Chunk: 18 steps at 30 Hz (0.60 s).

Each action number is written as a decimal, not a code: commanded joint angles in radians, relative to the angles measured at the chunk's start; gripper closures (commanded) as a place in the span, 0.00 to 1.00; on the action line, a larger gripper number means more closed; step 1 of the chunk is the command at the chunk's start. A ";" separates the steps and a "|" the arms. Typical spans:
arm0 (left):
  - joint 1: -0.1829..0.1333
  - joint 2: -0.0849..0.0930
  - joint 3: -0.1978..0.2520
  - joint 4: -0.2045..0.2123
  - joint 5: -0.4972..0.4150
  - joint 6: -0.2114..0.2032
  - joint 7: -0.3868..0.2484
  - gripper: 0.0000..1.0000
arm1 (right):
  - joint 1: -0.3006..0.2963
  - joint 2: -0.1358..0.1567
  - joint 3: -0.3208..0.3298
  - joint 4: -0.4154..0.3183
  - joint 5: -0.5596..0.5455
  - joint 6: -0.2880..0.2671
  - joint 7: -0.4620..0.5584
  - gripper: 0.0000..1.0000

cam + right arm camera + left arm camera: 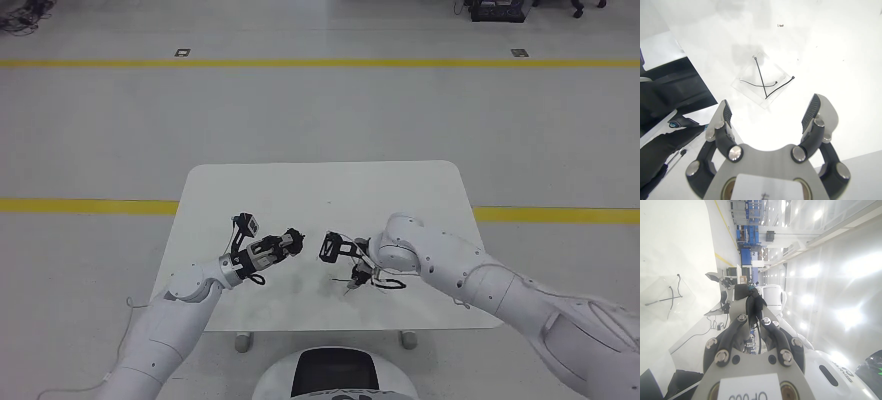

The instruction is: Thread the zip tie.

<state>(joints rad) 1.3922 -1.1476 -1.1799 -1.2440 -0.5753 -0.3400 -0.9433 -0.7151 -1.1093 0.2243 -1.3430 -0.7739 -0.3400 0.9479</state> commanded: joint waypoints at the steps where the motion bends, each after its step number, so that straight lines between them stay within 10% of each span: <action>1: 0.000 0.000 0.000 0.000 0.000 0.000 0.000 1.00 | 0.033 0.001 -0.051 0.017 0.018 0.000 -0.030 0.00; 18: 0.011 0.010 -0.026 -0.007 -0.042 0.000 -0.063 1.00 | 0.037 0.000 -0.054 0.015 0.017 0.000 -0.033 0.00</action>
<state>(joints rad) 1.4010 -1.1397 -1.1979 -1.2527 -0.6051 -0.3401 -0.9812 -0.6777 -1.1097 0.1700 -1.3278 -0.7569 -0.3400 0.9150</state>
